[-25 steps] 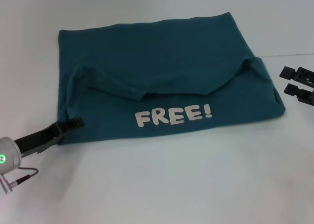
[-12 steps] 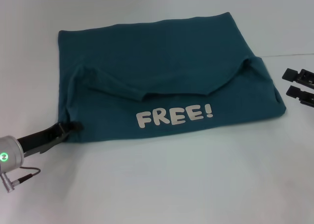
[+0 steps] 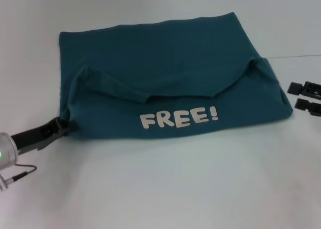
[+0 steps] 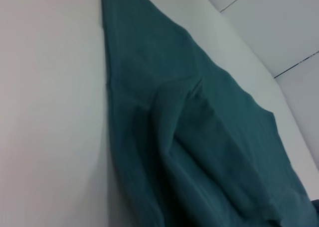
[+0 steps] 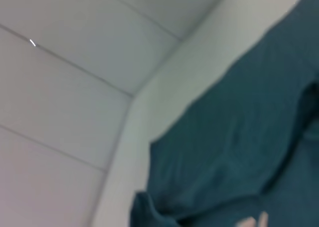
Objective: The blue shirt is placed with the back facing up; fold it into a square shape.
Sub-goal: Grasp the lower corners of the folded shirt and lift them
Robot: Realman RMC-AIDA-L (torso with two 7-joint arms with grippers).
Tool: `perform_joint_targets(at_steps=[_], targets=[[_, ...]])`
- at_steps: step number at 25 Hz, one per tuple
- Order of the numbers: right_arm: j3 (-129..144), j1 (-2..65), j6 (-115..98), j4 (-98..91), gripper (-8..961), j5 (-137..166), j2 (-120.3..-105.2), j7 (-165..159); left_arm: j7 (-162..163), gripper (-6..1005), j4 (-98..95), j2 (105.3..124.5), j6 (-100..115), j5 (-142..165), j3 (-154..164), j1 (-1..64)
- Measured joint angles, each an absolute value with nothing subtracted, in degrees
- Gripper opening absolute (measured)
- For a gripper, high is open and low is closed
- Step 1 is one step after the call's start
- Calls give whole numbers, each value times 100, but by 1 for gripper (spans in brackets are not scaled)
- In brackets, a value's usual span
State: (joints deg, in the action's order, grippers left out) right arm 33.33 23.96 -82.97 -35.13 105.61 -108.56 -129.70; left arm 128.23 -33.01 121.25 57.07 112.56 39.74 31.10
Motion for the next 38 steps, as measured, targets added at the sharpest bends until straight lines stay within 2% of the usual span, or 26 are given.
perform_joint_targets(at_steps=[8,10,12,17,23,30,38], targets=[[3307,2973,-8309,-3568,835,12295,-10063,-14017,13073,34,-3354,11995,5813,11285,3962,3278],[3280,3093,-8286,-3631,836,12629,-9973,-14152,13106,32,-3357,11985,5819,11285,3965,3325],[3273,3215,-8254,-3726,836,12911,-9951,-14262,13121,31,-3358,11981,5819,11286,3977,3360],[3326,3527,-8081,-3680,836,13329,-10061,-14354,13166,32,-3347,11969,5819,11286,4004,3421],[3352,3839,-7282,-3572,836,13864,-10471,-14389,13173,31,-3328,11978,5823,11272,4005,3405],[3605,4062,-6447,-3423,835,14270,-10758,-14412,13175,31,-3328,11999,5848,11246,3990,3376],[3869,4067,-5936,-3415,835,14281,-10910,-14375,13175,32,-3323,12019,5853,11235,3981,3338]])
